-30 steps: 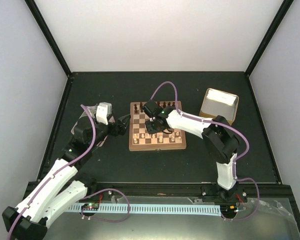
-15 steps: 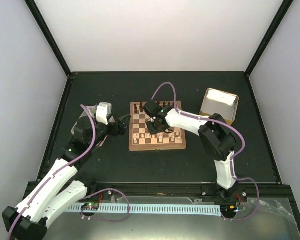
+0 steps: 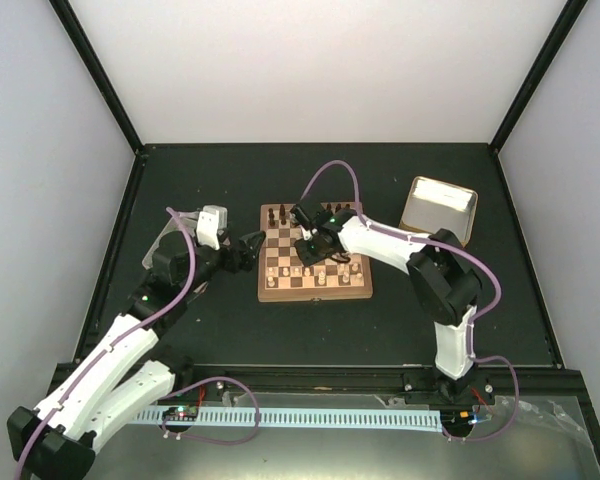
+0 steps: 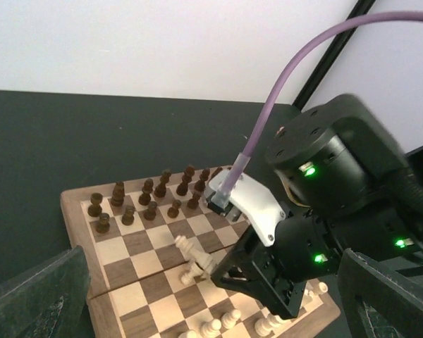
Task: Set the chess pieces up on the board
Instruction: Pick up the chess piece from the chessboard.
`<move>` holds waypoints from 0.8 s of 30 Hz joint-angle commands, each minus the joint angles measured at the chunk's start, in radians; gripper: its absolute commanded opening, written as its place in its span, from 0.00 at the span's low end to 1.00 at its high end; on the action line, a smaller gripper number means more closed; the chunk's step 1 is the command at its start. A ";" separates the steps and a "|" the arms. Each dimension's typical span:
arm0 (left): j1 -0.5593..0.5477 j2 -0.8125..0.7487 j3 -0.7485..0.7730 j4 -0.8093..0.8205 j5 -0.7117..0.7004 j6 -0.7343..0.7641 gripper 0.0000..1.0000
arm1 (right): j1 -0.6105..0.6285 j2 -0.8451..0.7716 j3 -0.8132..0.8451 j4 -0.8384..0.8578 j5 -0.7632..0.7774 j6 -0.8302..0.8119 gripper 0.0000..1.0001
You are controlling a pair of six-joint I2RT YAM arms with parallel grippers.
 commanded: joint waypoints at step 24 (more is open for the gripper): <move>0.007 0.521 0.081 0.272 0.309 -0.454 0.73 | -0.050 -0.260 -0.266 0.399 -0.167 -0.142 0.02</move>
